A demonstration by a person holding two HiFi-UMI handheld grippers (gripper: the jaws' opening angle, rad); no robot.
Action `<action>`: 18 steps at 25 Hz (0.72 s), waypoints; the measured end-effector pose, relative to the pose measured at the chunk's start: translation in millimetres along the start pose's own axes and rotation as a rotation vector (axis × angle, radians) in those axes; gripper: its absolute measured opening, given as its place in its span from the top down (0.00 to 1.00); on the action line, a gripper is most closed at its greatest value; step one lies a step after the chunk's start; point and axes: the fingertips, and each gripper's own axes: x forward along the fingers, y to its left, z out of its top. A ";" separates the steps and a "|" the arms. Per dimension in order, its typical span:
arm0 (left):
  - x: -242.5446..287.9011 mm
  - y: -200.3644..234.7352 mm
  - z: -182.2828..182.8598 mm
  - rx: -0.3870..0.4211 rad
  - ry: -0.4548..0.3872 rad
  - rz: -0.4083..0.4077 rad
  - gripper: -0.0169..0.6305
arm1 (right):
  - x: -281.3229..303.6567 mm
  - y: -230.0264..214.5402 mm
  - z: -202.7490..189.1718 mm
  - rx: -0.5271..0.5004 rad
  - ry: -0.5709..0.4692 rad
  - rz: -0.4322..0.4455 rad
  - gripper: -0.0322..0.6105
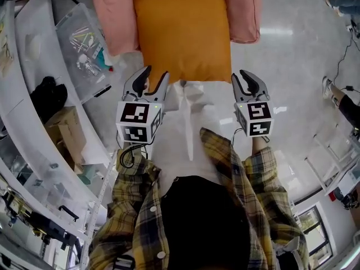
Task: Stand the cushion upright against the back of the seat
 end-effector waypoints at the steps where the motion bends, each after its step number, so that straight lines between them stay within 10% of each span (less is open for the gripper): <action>1: 7.9 4.5 -9.6 -0.013 0.019 0.005 0.66 | 9.3 -1.2 -12.6 0.007 0.033 0.017 0.80; 18: 75.8 51.5 -171.2 -0.045 0.364 0.044 0.52 | 104.4 -13.5 -154.5 0.012 0.347 0.148 0.65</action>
